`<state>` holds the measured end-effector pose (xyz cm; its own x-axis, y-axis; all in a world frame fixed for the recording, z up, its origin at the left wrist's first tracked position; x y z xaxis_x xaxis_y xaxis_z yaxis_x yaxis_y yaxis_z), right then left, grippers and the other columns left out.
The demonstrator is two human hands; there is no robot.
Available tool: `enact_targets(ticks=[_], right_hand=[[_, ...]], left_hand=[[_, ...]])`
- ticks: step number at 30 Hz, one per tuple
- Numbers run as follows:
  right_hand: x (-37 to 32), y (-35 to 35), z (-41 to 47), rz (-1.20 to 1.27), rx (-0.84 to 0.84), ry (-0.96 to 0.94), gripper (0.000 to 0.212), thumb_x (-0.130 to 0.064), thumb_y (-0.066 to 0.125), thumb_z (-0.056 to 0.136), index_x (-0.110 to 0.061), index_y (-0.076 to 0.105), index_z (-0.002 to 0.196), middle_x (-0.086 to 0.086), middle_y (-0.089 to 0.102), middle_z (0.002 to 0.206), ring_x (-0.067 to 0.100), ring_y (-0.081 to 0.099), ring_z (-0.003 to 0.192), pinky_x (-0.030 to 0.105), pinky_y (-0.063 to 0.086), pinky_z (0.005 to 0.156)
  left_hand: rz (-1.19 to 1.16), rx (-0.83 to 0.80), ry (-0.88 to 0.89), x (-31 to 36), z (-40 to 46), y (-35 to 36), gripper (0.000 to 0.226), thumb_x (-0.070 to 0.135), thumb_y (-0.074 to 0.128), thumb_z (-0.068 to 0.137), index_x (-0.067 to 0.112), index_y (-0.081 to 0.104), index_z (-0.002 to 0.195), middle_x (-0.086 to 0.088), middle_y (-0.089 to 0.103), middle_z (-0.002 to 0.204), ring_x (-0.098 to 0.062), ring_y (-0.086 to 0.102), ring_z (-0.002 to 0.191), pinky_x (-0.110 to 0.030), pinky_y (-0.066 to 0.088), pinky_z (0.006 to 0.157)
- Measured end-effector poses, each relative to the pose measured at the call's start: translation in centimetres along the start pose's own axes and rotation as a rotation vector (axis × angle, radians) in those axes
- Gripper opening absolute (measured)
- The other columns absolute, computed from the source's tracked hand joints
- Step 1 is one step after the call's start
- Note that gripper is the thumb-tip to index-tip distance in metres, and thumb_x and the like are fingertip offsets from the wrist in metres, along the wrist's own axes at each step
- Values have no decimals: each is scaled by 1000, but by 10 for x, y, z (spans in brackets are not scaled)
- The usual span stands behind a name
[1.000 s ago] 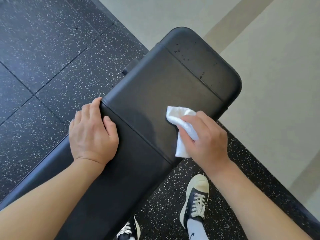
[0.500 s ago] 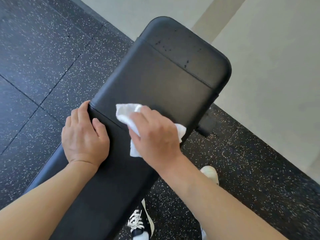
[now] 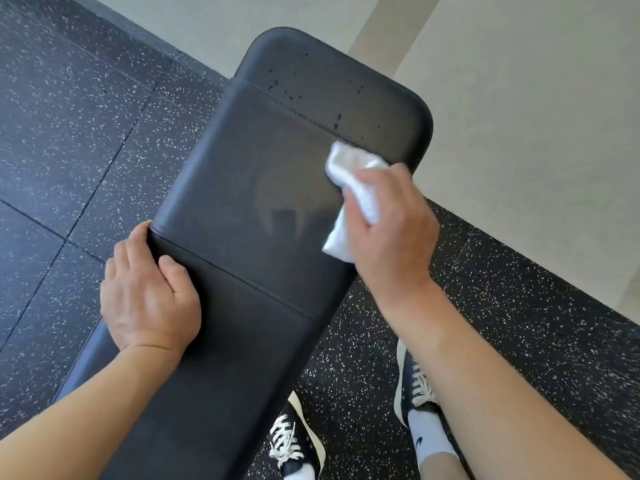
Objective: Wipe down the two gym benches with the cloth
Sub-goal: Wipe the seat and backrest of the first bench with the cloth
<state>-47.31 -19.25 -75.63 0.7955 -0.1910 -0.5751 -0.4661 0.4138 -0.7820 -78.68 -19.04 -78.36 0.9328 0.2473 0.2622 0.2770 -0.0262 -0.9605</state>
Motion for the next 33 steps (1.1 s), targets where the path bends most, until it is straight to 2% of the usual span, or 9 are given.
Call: enact_targets(ticks=[6, 8, 13, 15, 19, 23, 27, 31, 33], right_hand=[[-82, 29, -67, -52, -288, -394, 3, -18, 70, 83, -17, 71, 86, 1, 63, 85, 25, 53, 68, 41, 44, 57], [-91, 34, -75, -26, -341, -445, 2, -16, 67, 82, -17, 67, 81, -1, 59, 80, 21, 48, 64, 37, 41, 55], [-86, 38, -57, 1, -442, -566, 6, -18, 63, 86, -15, 68, 86, -1, 59, 85, 20, 46, 65, 36, 42, 53], [-86, 43, -28, -11, -407, -566, 7, -19, 67, 86, -16, 71, 90, -1, 60, 85, 20, 51, 66, 35, 45, 53], [-100, 71, 55, -67, -329, -373, 11, -25, 72, 87, -20, 74, 96, -2, 60, 85, 21, 60, 72, 29, 39, 54], [-141, 123, 92, -140, -447, -325, 18, -32, 61, 94, -20, 72, 101, 0, 61, 97, 26, 62, 80, 32, 35, 59], [-196, 169, 72, -369, -571, -472, 23, -38, 54, 100, -20, 68, 96, 2, 61, 99, 26, 66, 89, 34, 31, 63], [-239, 190, 4, -274, -876, -695, 13, -31, 58, 97, -22, 68, 95, 2, 64, 98, 25, 67, 91, 32, 32, 63], [-236, 193, 10, -275, -927, -689, 19, -36, 58, 98, -21, 67, 91, 1, 65, 92, 26, 66, 86, 31, 30, 61]], left_hand=[[5, -10, -8, 1, 1, 0, 59, 36, 29, 94, 17, 39, 148, -22, 54, 134, -42, 46, 118, -59, 39, 98], [15, -14, -10, 0, 1, 0, 59, 36, 29, 94, 15, 39, 149, -23, 54, 134, -43, 46, 118, -59, 39, 98], [-3, -6, 0, -2, 2, 0, 61, 34, 30, 94, 10, 42, 149, -24, 56, 130, -45, 49, 110, -58, 41, 94], [-2, -9, 4, -2, 2, -1, 61, 33, 32, 94, 9, 43, 149, -22, 56, 130, -43, 49, 110, -56, 41, 93], [-8, -17, 19, -3, 4, -2, 60, 31, 37, 92, 8, 47, 147, -18, 59, 128, -41, 52, 109, -54, 42, 93], [-28, -30, 28, -4, 5, -3, 61, 32, 40, 92, 9, 47, 148, -13, 59, 131, -36, 54, 108, -50, 42, 95], [-35, -69, 29, -6, 6, -3, 61, 33, 41, 93, 7, 50, 148, -12, 60, 134, -34, 54, 112, -48, 42, 97], [-87, -47, 79, -3, 7, -5, 48, 30, 41, 95, 3, 60, 131, -11, 61, 121, -37, 59, 103, -47, 45, 92], [-76, -54, 81, -3, 7, -5, 52, 29, 42, 94, 2, 59, 135, -12, 61, 125, -36, 59, 108, -47, 45, 96]])
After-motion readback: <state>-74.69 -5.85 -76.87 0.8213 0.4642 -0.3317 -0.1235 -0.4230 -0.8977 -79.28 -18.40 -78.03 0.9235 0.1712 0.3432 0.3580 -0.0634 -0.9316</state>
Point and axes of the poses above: each hand's wrist, its own z-axis towards the middle knuckle, its own y-axis out of the palm, x = y × z, the point moved 6 cm from there along z, towards the middle knuckle
